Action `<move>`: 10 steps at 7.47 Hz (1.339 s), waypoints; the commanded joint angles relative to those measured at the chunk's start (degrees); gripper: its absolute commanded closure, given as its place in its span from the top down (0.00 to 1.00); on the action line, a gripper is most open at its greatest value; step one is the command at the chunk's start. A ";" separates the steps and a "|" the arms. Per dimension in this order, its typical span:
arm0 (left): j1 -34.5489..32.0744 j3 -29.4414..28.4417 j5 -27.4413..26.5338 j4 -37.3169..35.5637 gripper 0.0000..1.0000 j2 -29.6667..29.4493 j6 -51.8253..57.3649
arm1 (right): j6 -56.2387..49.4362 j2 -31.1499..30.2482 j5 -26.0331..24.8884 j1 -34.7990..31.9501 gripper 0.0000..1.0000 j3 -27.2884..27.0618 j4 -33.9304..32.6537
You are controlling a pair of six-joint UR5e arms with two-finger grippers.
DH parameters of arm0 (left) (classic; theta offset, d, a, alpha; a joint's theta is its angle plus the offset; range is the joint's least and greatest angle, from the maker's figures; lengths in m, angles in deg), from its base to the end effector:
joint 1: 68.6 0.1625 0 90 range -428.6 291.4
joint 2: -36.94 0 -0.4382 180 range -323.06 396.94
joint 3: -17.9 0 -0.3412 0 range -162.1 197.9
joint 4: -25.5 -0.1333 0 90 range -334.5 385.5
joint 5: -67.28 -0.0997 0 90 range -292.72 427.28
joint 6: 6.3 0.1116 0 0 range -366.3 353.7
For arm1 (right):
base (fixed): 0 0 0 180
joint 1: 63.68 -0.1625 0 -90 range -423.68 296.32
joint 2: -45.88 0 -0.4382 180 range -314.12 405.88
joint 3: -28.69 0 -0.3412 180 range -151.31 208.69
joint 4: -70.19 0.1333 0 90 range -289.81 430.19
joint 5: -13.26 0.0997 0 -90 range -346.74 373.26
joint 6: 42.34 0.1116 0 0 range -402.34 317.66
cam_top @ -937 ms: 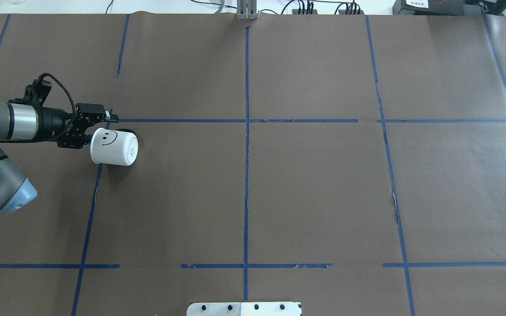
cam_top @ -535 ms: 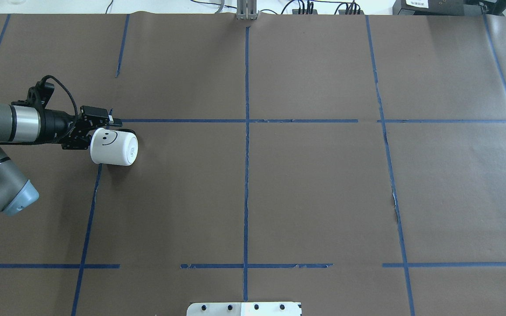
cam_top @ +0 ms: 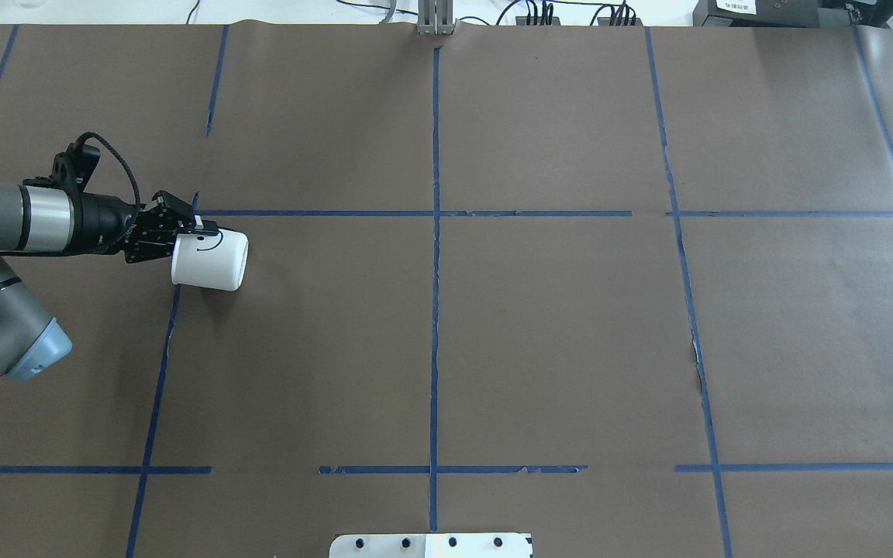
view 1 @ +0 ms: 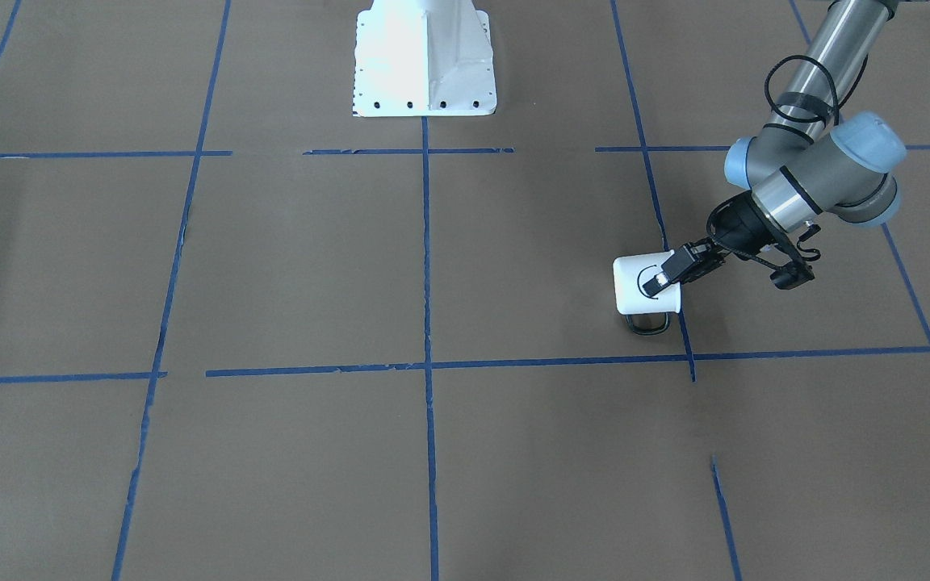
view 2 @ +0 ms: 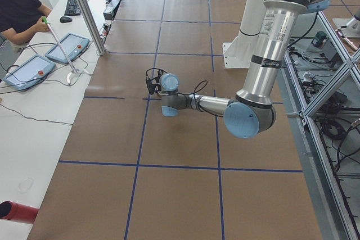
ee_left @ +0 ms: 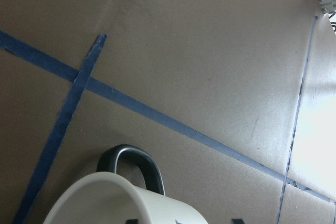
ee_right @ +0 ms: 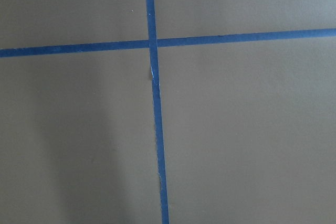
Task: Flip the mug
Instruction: 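Close the left gripper on the rim of the white mug, then lift the mug with the left gripper and carry it toward table center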
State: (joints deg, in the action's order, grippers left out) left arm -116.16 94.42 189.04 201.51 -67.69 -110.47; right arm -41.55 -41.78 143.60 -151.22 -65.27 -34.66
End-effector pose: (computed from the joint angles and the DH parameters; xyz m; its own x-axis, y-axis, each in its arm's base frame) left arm 0.3172 -0.4573 0.4848 -0.0343 -0.2709 -0.9620 0.2726 0.9235 -0.2698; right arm 0.0420 -0.4452 0.6618 0.7662 0.0771 0.6380 0.0319 0.9870 -0.1575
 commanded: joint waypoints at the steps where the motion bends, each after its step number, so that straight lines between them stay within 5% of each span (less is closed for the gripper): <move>1: 0.00 1.44 0.40 -0.23 0.00 -0.14 -2.24 | 0.00 -0.05 0.00 0.00 1.00 0.00 0.00; 5: 0.00 7.14 6.91 -8.97 0.00 -3.90 -7.97 | 0.00 -0.05 0.00 0.00 1.00 0.00 0.00; 10: 4.91 11.62 -5.36 -43.37 0.00 -19.18 1.36 | 0.00 0.04 0.00 0.00 1.00 0.00 0.00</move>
State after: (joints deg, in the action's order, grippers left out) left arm -113.03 104.45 188.08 168.62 -82.82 -115.12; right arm -41.55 -41.75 143.60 -151.22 -65.27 -34.66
